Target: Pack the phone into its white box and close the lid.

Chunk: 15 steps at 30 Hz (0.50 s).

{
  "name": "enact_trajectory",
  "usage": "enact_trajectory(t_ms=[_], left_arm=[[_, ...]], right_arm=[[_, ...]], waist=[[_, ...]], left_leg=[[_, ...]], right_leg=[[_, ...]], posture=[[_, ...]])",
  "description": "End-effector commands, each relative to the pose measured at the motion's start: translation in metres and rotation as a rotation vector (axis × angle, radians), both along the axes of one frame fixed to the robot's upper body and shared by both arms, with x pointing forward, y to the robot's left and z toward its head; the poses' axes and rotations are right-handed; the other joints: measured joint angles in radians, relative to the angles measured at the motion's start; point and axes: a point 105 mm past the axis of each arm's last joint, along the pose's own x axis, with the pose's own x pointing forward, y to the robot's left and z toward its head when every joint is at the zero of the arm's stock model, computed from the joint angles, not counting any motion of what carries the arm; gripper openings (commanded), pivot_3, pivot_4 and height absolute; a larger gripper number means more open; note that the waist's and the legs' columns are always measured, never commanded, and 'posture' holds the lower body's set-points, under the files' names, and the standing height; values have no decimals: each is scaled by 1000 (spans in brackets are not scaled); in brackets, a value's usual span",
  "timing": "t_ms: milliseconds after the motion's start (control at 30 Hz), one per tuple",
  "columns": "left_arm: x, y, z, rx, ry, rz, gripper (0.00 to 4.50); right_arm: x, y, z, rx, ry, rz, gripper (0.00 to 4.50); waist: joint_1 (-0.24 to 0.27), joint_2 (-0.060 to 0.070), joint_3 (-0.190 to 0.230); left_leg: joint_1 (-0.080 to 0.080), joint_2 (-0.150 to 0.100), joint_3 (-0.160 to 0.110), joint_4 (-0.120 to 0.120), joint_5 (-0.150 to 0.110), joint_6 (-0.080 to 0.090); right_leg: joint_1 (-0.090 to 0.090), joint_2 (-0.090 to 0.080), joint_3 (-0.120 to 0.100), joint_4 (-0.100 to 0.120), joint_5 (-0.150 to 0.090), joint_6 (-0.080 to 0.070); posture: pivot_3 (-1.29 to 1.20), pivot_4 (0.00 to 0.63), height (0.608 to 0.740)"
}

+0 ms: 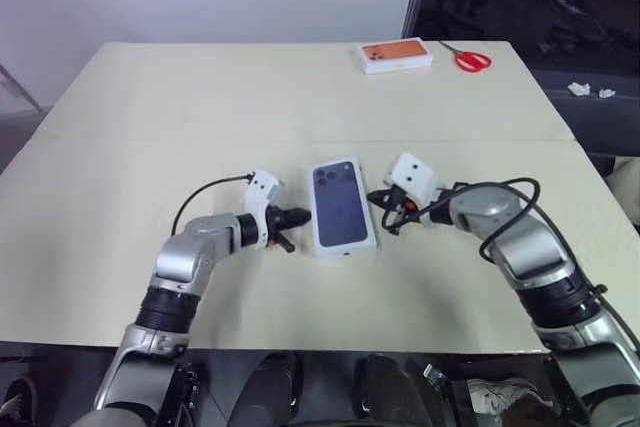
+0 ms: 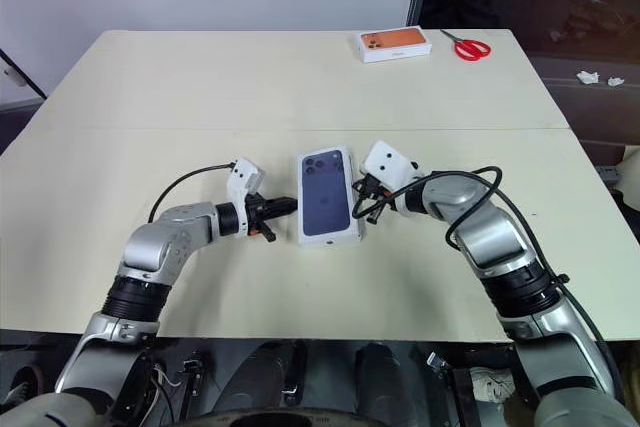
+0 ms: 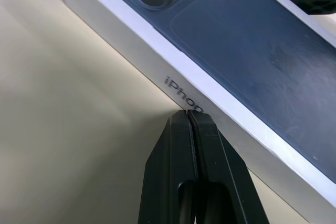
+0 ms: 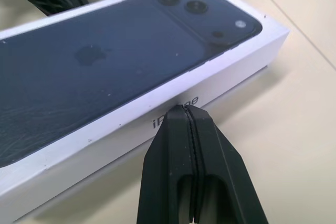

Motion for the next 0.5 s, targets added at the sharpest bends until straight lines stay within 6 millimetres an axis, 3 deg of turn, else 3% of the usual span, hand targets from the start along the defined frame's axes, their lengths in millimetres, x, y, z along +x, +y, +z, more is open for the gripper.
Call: enact_trajectory(t_ms=[33, 500], left_arm=[[-5, -13, 19, -40, -60, -49, 62], [-9, -10, 28, -58, -81, -28, 62]], right_arm=[[-5, 5, 6, 0, -28, 37, 0], [-6, 8, 9, -14, -47, 49, 0]], waist=[[0, 0, 0], [0, 0, 0]], left_leg=[[0, 0, 0, 0, 0, 0], [0, 0, 0, 0, 1, -1]], right_leg=[[0, 0, 0, 0, 0, 0], [0, 0, 0, 0, 0, 0]], posture=[[0, 150, 740], [0, 150, 740]])
